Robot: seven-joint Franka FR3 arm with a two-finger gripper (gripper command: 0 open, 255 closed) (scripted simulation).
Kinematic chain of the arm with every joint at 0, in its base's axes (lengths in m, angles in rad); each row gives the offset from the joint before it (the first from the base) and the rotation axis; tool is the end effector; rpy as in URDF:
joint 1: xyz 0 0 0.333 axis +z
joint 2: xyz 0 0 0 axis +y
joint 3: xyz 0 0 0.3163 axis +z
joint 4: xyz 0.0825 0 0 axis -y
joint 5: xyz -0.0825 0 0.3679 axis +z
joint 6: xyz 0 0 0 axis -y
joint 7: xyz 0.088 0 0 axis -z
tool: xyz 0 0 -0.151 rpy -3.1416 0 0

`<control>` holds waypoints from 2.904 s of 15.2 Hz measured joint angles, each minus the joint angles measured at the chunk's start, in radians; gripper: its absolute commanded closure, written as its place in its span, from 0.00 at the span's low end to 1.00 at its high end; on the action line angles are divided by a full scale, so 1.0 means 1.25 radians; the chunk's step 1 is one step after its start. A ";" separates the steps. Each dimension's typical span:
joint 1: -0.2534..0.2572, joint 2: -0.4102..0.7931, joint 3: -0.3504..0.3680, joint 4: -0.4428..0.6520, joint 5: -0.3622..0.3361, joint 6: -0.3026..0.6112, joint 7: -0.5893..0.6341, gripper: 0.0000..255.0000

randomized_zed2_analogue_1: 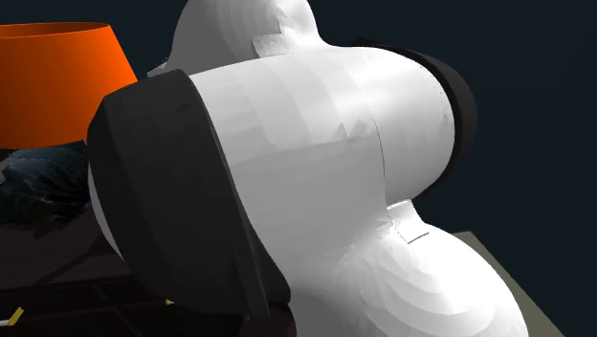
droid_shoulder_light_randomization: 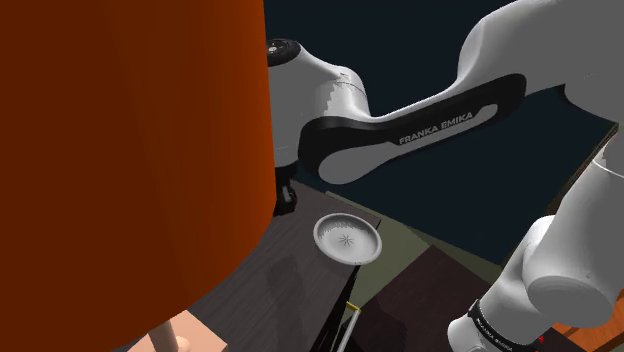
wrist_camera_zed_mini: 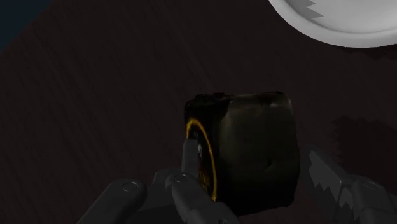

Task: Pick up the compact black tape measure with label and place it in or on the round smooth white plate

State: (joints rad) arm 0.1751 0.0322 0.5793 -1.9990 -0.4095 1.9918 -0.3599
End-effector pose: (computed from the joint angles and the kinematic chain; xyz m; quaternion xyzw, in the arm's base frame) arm 0.4254 0.3420 0.4123 0.7866 0.5917 0.0187 0.1752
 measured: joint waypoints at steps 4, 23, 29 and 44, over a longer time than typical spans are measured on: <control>-0.003 -0.031 -0.002 0.006 0.023 -0.026 -0.024 1.00; 0.047 -0.490 -0.132 -0.435 0.213 0.050 -0.218 1.00; 0.042 -0.467 -0.119 -0.483 0.204 0.118 -0.195 1.00; 0.033 -0.437 -0.104 -0.519 0.191 0.181 -0.169 0.00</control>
State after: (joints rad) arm 0.2161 -0.5137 0.4495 -2.6478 -0.1705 2.2186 -0.5706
